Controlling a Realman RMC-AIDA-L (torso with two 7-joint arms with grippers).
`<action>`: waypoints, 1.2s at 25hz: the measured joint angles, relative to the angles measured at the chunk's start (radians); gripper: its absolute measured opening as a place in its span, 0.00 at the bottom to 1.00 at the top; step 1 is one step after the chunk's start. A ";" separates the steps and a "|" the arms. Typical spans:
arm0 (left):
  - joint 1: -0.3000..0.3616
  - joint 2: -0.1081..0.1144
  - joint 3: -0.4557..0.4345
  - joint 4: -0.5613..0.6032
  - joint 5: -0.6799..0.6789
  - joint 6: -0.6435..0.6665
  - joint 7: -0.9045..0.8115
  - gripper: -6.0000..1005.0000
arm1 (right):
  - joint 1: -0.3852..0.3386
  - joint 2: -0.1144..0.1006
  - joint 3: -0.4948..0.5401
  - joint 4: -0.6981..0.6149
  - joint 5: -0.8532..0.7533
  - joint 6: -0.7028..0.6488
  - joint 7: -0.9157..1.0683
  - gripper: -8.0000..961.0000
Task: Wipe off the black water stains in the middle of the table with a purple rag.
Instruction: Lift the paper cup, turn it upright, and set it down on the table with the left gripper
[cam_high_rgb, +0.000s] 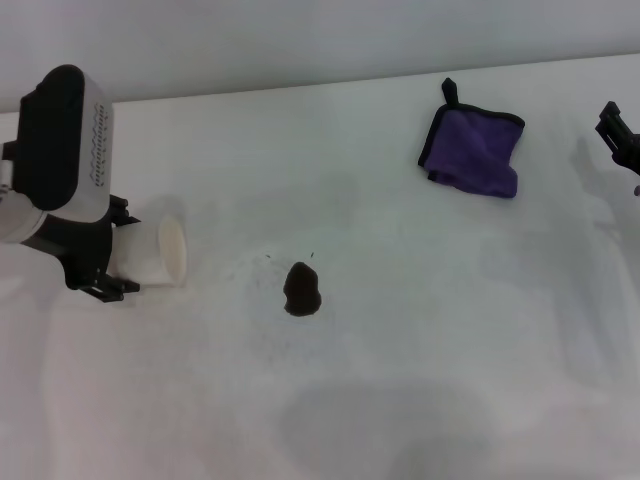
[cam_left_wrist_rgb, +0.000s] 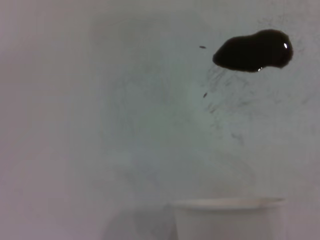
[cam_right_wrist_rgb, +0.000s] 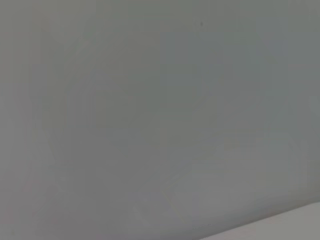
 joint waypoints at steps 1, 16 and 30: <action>0.002 0.000 0.000 -0.001 -0.004 -0.003 0.000 0.80 | 0.000 0.000 0.000 0.000 0.000 0.000 0.000 0.90; 0.071 -0.002 0.001 -0.014 -0.380 -0.253 -0.066 0.78 | 0.008 -0.001 -0.001 -0.002 -0.001 0.000 0.000 0.90; 0.256 -0.012 0.079 -0.379 -1.407 -0.366 0.566 0.78 | -0.012 -0.005 0.005 -0.011 -0.001 0.000 0.000 0.90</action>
